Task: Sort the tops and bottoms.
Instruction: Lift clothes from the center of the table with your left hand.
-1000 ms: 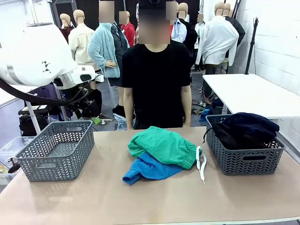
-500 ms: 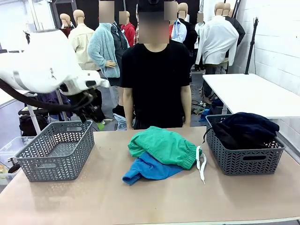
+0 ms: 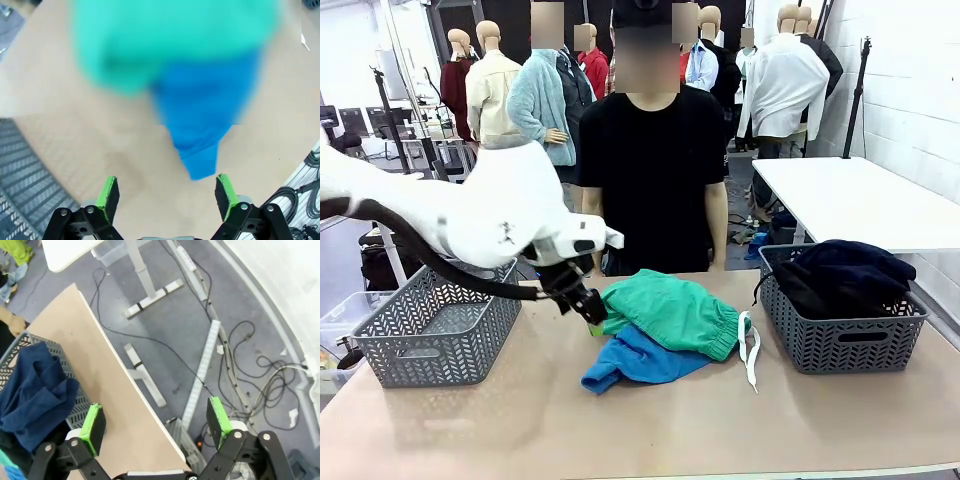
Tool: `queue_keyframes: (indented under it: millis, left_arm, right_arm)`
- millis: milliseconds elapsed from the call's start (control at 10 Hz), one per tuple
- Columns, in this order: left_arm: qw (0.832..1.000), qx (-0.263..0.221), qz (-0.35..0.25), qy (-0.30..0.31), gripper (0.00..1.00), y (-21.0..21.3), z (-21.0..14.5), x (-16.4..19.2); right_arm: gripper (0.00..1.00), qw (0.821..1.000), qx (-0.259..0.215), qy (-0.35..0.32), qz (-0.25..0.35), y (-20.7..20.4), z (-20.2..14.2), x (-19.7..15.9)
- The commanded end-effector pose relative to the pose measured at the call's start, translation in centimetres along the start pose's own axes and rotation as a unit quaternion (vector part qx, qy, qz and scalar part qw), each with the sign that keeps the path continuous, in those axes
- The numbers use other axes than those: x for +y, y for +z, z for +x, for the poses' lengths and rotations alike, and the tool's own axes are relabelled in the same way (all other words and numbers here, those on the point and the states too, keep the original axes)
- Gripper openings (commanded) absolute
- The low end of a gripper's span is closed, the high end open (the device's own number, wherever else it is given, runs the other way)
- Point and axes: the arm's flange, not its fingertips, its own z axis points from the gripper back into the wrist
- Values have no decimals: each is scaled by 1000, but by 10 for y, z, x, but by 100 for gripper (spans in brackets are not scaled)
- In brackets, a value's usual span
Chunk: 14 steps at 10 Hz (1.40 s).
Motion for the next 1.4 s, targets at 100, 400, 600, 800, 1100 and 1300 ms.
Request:
queue_keyframes:
  millis: [100, 400, 600, 800, 1100, 1300]
  left_arm:
    - [999, -26, -21, -31, 100, -35, 10, -21]
    - [998, -6, -36, -48, 100, -58, 26, -26]
    - [998, -2, -17, -54, 100, -80, 31, -22]
    - [998, 21, -19, -64, 100, -93, 34, -17]
    - [996, 45, -21, -69, 100, -103, 32, -15]
    - [996, 51, -23, -69, 66, -103, 30, -16]
  right_arm:
    - [100, 1000, 1, 8, -6, 0, -1, -1]
    - [100, 1000, 1, 8, -6, 0, -1, -1]
    - [100, 1000, 1, 8, -6, 0, -1, -1]
    - [100, 1000, 1, 8, -6, 0, -1, -1]
    - [100, 1000, 1, 8, -6, 0, -1, -1]
    - [100, 1000, 1, 8, -6, 0, -1, -1]
